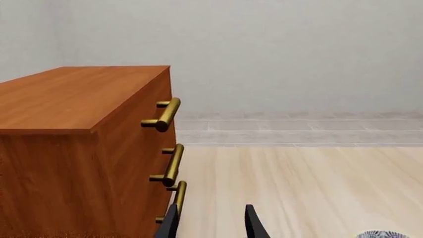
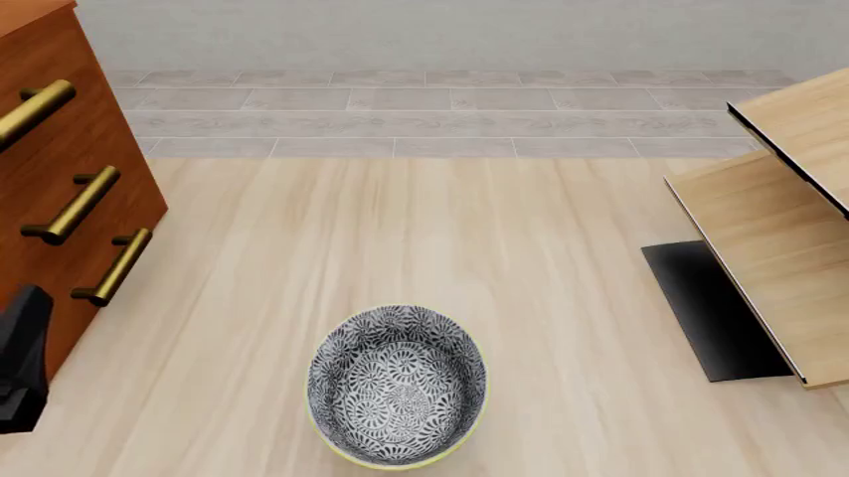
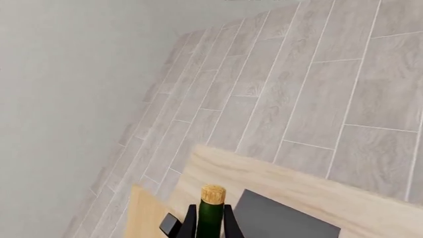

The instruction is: Put the wine bottle on the wine rack.

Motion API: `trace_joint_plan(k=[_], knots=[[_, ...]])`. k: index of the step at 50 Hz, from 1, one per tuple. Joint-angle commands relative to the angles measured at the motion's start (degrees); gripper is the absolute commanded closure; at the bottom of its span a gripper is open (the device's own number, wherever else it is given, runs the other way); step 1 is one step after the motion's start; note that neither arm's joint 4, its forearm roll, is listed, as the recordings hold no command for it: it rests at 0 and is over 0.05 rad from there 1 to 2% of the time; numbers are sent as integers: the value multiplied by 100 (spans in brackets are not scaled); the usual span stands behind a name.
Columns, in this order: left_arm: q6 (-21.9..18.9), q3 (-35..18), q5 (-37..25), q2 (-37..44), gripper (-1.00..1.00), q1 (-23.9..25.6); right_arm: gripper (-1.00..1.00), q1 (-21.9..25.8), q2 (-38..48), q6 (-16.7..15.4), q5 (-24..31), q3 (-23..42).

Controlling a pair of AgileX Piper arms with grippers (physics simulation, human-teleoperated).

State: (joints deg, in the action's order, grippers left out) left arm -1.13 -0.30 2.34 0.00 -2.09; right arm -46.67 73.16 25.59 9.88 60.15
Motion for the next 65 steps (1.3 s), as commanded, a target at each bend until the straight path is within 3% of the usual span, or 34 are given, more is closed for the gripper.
trace_joint_plan(k=[1, 22, 23, 45, 65], knots=[[-11, 10, -3, 0, -100, -14, 100, 139, 252, 125, 48, -413], [-20, 13, -11, 0, -100, -8, 100, 183, 204, 245, -46, -506], [-19, 13, -10, 0, -100, -7, -100, 195, 178, 277, -74, -526], [-1, 1, 7, 0, -100, -19, -100, 279, 21, 288, 86, -438], [1, -136, -62, 0, -100, 44, -100, 314, -362, 488, 524, -83]])
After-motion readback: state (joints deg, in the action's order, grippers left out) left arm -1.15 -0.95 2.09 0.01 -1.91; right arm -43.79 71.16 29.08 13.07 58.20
